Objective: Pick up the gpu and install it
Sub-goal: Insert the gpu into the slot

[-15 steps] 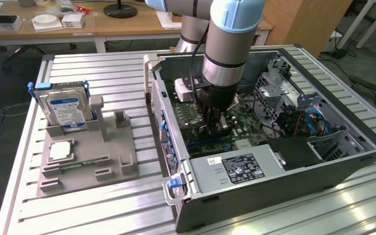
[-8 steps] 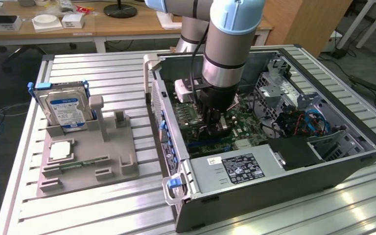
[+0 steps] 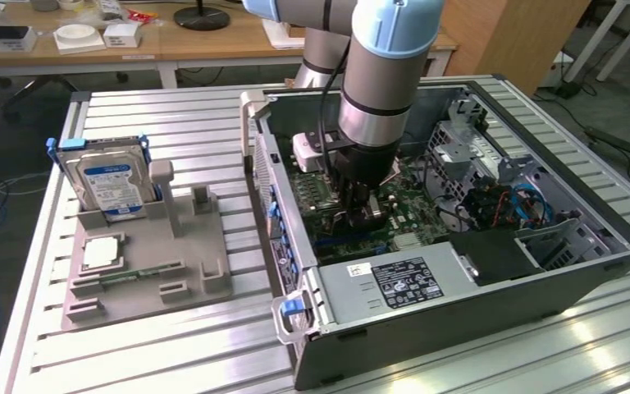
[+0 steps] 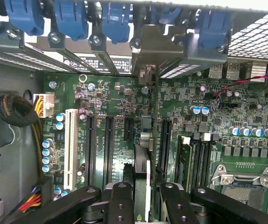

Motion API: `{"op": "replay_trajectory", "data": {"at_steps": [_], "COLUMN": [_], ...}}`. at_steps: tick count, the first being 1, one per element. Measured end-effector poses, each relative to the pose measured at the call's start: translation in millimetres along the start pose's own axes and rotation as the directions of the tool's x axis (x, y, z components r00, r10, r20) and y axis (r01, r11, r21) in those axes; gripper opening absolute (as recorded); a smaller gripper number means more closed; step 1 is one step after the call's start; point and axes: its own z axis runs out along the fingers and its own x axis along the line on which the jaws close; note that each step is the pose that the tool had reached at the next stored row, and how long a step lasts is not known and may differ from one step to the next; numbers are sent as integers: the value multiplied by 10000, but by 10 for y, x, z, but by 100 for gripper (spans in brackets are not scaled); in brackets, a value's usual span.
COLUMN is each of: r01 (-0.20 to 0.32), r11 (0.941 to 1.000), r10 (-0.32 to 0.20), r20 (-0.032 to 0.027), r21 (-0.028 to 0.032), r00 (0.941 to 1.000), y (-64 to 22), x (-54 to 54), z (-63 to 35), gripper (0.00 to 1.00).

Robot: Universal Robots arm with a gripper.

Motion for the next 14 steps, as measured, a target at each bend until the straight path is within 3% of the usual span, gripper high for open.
{"op": "replay_trajectory", "data": {"at_steps": [14], "r01": [-1], "r11": [10000], "r10": [1], "r20": [0], "r21": [0], "r00": [10000], "y": [-18], "x": [1], "z": [0], "gripper": [27]}}
